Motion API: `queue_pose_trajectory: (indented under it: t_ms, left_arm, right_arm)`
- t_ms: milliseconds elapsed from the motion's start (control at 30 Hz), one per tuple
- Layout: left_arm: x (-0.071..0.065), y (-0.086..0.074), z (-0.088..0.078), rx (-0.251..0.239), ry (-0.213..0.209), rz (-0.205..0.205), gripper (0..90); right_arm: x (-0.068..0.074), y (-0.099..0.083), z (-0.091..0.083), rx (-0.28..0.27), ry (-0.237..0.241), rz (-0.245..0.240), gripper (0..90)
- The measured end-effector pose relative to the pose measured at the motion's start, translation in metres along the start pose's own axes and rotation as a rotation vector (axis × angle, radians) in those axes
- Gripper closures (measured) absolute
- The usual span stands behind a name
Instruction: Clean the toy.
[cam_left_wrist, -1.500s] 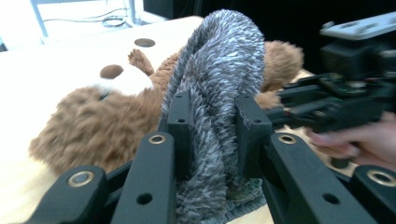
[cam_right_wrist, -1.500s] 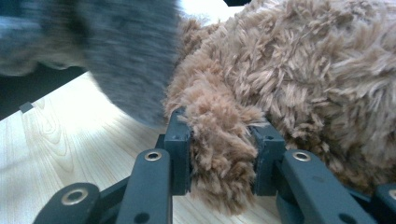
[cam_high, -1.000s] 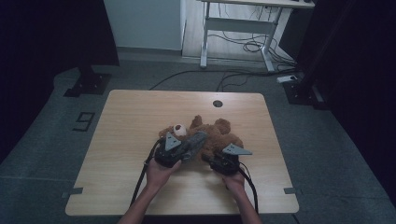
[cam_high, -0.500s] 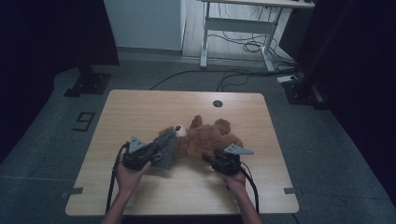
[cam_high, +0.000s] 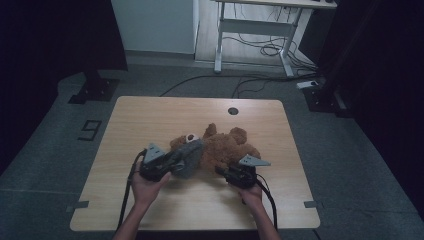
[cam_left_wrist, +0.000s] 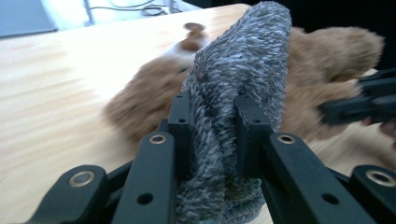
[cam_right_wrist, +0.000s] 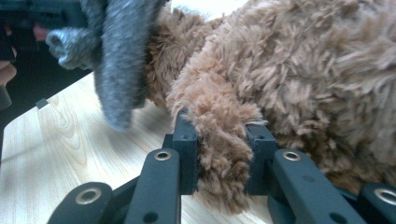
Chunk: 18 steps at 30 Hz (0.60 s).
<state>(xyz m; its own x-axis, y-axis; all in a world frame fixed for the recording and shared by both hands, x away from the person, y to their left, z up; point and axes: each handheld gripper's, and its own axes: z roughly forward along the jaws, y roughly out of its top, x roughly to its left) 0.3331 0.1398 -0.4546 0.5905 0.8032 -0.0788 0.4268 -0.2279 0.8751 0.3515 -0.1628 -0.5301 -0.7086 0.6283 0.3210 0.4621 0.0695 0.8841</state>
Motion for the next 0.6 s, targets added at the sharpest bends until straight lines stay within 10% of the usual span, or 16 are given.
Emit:
queue_pose_trajectory:
  t_ms: [300,600]
  left_arm:
    - [-0.033,0.017,0.054,0.082,-0.023,0.063,71.1]
    - [-0.015,0.008,0.034,0.074,0.012,0.056,71.3]
  right_arm:
    - [0.001,0.000,0.000,0.003,0.004,-0.002,72.2]
    - [0.000,-0.001,-0.001,0.012,0.008,-0.009,72.3]
